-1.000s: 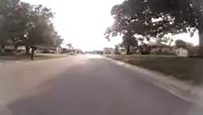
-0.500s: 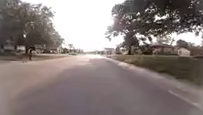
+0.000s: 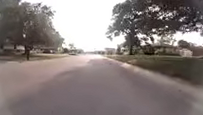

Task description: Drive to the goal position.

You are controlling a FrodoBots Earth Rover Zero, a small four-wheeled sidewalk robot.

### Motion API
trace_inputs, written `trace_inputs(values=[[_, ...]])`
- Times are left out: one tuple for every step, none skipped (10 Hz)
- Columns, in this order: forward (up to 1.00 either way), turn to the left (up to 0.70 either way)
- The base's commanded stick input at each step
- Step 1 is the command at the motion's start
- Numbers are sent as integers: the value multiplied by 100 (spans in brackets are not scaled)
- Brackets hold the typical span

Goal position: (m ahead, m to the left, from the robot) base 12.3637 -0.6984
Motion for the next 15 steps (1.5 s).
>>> trace_inputs(values=[[100,0],[100,0],[100,0],[100,0],[100,0],[100,0],[100,0],[100,0],[100,0],[100,0],[100,0],[100,0],[100,0],[100,0],[100,-5]])
